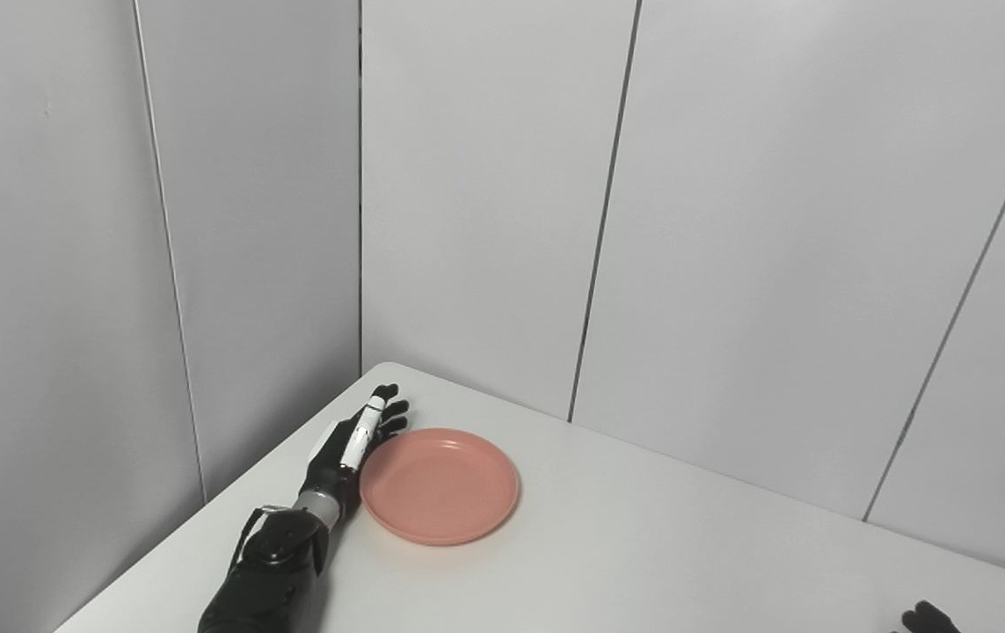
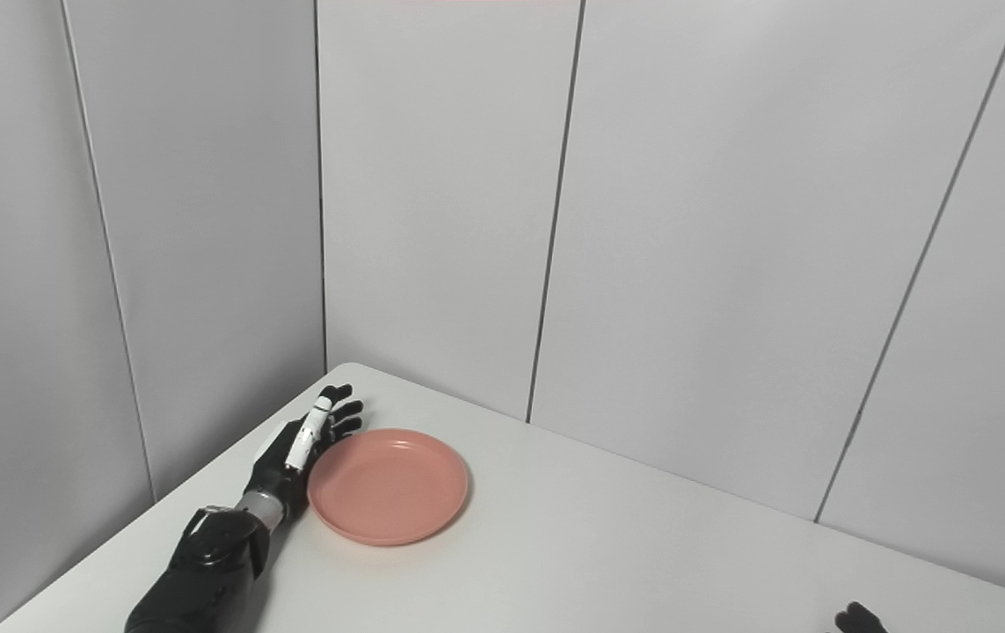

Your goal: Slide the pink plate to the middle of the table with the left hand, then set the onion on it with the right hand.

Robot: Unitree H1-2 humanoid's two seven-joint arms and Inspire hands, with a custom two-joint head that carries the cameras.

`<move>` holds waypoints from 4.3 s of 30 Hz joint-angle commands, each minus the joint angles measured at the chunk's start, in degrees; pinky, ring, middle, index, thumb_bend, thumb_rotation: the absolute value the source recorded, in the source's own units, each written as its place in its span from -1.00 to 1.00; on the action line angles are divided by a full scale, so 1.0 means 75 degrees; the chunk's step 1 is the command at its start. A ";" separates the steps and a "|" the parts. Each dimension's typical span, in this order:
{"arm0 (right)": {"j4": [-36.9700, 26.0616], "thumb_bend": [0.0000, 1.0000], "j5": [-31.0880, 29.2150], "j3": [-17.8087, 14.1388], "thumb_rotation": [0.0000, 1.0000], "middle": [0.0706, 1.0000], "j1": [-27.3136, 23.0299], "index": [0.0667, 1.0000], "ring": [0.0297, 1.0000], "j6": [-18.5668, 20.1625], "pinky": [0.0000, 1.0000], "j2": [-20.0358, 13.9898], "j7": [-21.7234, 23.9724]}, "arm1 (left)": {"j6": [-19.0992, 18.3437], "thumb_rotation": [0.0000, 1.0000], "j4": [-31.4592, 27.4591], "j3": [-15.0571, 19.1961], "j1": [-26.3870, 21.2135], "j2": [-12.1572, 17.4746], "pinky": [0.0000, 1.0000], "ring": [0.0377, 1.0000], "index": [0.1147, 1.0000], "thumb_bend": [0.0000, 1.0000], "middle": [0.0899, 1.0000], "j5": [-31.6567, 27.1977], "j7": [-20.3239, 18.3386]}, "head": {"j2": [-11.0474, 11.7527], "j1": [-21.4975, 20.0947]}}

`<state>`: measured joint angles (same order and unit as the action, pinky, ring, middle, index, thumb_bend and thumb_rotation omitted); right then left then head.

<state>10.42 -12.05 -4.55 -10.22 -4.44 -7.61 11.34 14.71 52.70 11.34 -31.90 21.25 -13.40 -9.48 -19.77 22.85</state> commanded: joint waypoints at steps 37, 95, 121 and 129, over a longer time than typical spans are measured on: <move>-0.0769 -0.09 0.0757 0.0347 0.67 0.92 0.0270 0.91 0.89 0.0282 0.90 0.0647 -0.0735 | -0.0427 1.00 -0.0494 -0.0738 -0.0276 -0.1135 0.74 0.73 0.71 0.10 0.72 -0.0098 -0.0761 | -0.1197 -0.2508; -0.0459 0.10 0.1351 0.0389 0.51 0.77 -0.0138 0.76 0.77 0.0325 0.76 0.1250 -0.1725 | -0.1781 1.00 -0.2981 -0.1354 0.1074 -0.2748 0.81 0.77 0.81 0.09 0.77 0.0507 -0.0264 | -0.1187 -0.3976; -0.0466 -0.10 0.1024 0.0454 0.48 0.84 -0.0110 0.84 0.84 0.0123 0.81 0.0967 -0.1293 | -0.1958 1.00 -0.3713 -0.1631 0.1509 -0.3255 0.81 0.77 0.78 0.07 0.76 0.0688 0.0109 | -0.1269 -0.3819; -0.0478 -0.08 0.1031 0.0468 0.52 0.86 -0.0121 0.87 0.85 0.0058 0.82 0.0893 -0.1209 | -0.1959 1.00 -0.3878 -0.1771 0.1616 -0.3324 0.80 0.78 0.76 0.10 0.76 0.0875 0.0214 | -0.1331 -0.3852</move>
<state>7.68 -4.14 -0.95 -10.05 -1.07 -0.19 1.42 1.74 23.82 -1.76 -20.55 -3.03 -7.24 -8.49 -29.71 -6.07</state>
